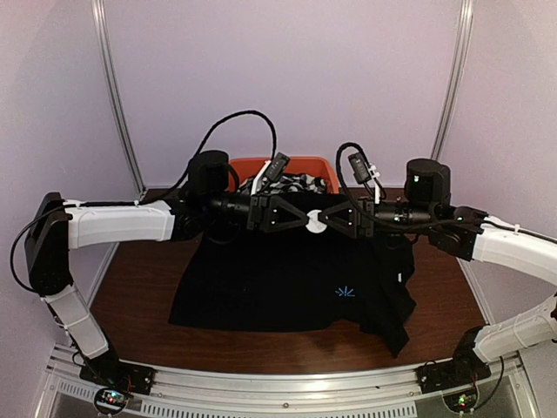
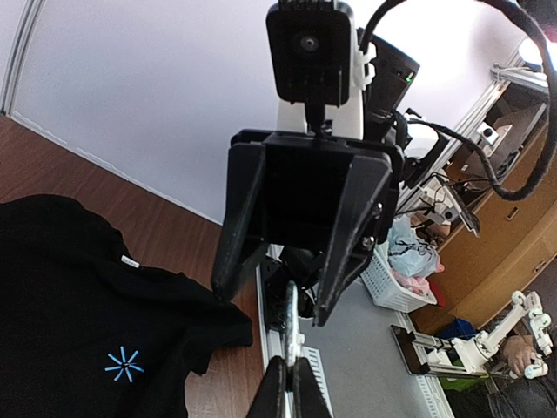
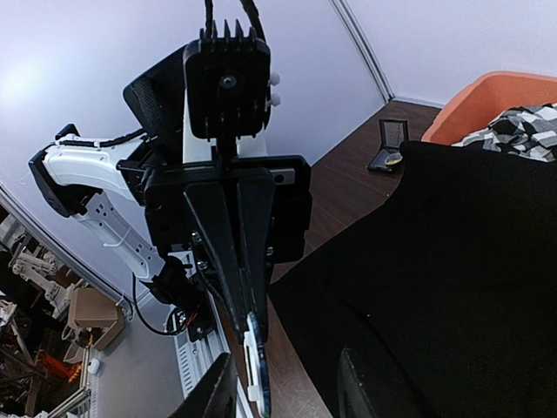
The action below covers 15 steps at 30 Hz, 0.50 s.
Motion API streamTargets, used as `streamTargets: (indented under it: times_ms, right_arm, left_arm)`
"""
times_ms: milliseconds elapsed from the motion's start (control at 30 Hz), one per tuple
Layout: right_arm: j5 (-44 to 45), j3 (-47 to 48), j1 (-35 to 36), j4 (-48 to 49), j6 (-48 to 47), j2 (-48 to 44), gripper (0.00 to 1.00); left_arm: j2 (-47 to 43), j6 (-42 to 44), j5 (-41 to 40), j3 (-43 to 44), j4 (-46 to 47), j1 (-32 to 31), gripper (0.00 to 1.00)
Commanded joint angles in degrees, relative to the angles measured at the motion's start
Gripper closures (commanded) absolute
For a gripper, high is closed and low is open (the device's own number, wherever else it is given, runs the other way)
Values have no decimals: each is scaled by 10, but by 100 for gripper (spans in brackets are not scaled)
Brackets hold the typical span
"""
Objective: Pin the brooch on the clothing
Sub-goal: Pass from the left arm to the right
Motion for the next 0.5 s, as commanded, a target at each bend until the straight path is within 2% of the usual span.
streamTargets:
  times_ms: [0, 333, 400, 467]
  right_arm:
    - [1, -7, -4, 2, -20, -4, 61]
    - [-5, -10, -7, -2, -22, -9, 80]
    - [-9, -12, -9, 3, -17, -11, 78]
    - [-15, -14, -11, 12, -10, -13, 72]
  left_arm:
    - [-9, -8, 13, -7, 37, 0, 100]
    - [-5, -17, 18, -11, 51, 0, 100]
    - [-3, -17, 20, -11, 51, 0, 100]
    - [-2, -18, 23, -12, 51, 0, 100]
